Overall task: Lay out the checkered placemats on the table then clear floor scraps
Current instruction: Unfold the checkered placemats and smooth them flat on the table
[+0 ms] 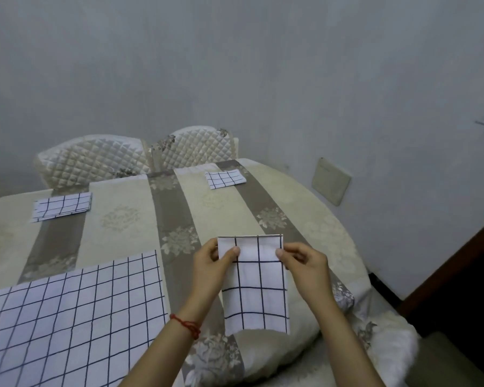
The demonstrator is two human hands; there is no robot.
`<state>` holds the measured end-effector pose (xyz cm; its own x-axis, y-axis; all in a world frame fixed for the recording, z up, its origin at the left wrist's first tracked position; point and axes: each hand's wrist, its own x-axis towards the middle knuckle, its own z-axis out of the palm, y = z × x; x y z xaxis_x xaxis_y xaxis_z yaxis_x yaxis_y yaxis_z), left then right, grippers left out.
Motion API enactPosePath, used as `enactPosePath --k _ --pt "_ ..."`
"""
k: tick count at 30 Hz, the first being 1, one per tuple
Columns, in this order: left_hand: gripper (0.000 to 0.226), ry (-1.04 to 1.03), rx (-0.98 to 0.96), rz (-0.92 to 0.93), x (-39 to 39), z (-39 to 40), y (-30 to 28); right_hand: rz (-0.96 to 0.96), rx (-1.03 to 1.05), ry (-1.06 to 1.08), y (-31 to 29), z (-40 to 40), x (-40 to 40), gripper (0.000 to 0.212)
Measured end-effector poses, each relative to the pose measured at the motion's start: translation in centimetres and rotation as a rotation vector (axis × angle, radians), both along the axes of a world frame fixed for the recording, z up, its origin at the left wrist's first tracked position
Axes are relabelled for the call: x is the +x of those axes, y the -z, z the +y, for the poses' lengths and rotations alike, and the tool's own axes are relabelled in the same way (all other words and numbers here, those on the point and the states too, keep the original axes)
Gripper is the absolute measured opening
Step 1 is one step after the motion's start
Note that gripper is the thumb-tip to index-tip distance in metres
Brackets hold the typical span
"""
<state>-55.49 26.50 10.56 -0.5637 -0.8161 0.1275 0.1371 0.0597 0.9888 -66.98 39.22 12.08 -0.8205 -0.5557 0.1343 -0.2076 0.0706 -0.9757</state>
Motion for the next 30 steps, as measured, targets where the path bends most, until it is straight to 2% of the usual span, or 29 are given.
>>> enactPosePath --k 2,4,8,11,13,19,23,25,28,30 --pt "0.03 -0.033 -0.099 -0.023 0.5 -0.1 -0.1 0.049 -0.001 0.004 -0.4 0.1 0.6 0.02" --pt "0.034 -0.029 -0.28 -0.048 1.1 -0.4 -0.3 0.091 0.01 -0.015 -0.9 0.3 1.1 0.02" --pt "0.014 0.03 -0.612 -0.074 2.2 -0.7 -0.8 0.131 0.03 -0.045 -1.6 0.8 2.1 0.022" --pt "0.022 -0.039 -0.762 -0.063 2.8 -0.6 -0.9 0.125 0.023 -0.029 -2.0 1.1 2.5 0.023" --pt "0.017 -0.084 -0.832 -0.036 3.1 -0.5 -1.2 0.126 0.009 -0.013 -2.3 1.3 2.8 0.023" --pt "0.016 -0.05 -0.91 -0.019 2.9 -0.4 -2.9 0.225 -0.032 -0.005 -3.2 1.3 3.1 0.035" --pt "0.023 -0.021 -0.842 -0.061 2.4 0.2 -4.1 0.386 -0.114 0.035 -3.8 1.1 2.8 0.036" --pt "0.026 -0.024 -0.805 -0.063 2.0 0.4 -4.5 0.454 -0.115 0.059 -4.4 1.2 2.6 0.03" --pt "0.03 -0.044 -0.846 -0.104 1.1 0.9 -4.6 0.619 -0.098 0.101 -5.2 1.2 1.9 0.01" --pt "0.031 -0.011 -0.868 -0.108 0.4 1.3 -5.1 0.664 -0.096 0.065 -6.1 1.3 1.4 0.013"
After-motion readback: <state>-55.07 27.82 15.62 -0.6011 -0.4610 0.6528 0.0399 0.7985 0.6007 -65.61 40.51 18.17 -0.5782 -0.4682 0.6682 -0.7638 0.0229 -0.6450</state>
